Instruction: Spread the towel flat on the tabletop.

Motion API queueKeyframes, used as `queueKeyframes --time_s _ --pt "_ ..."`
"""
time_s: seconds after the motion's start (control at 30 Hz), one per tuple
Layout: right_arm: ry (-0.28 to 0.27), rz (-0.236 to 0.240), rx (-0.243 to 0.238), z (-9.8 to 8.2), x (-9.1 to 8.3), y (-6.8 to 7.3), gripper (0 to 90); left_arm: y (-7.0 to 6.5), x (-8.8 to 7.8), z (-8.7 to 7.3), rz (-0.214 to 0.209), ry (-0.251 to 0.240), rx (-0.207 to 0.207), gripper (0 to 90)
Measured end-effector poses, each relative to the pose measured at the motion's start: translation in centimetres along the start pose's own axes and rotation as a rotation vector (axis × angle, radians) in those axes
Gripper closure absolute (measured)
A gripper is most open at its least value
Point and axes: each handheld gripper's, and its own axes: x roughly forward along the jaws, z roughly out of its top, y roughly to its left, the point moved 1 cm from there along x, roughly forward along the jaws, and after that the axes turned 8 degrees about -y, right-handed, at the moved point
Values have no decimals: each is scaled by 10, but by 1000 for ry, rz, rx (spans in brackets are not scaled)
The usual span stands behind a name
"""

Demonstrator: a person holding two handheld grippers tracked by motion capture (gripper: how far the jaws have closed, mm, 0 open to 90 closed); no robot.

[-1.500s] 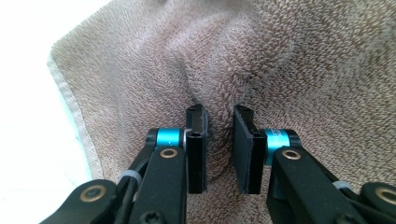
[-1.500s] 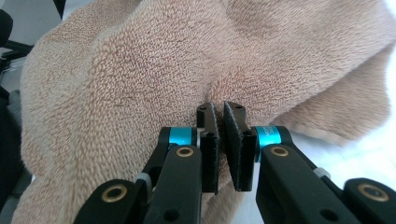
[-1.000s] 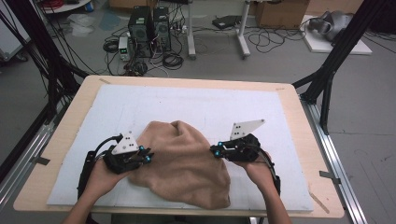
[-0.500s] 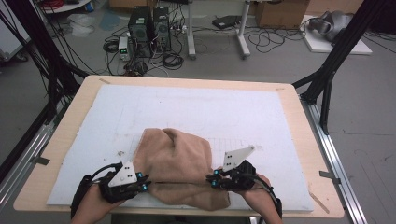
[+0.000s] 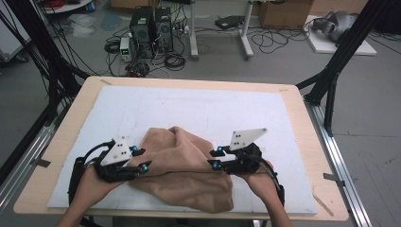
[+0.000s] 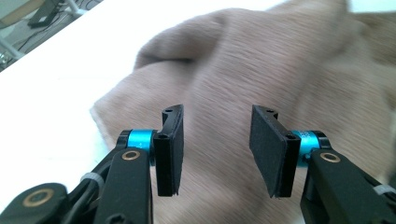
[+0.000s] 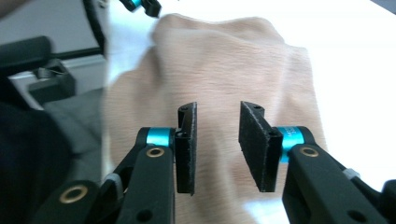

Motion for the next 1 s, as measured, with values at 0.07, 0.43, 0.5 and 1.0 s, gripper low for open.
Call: queueKeyframes --time_s 0.07,0.43,0.5,1.0 --pt "2 6 38 -1 8 -11 652 6 10 -1 -5 9 -25 537" --pt "106 131 71 -20 41 -7 651 -2 34 -26 -138 117 -42 720" --pt "110 159 77 -27 42 -4 733 -4 36 -29 -151 150 -31 777" --pt "126 198 27 -36 29 24 889 -23 21 -33 -188 118 -6 895"
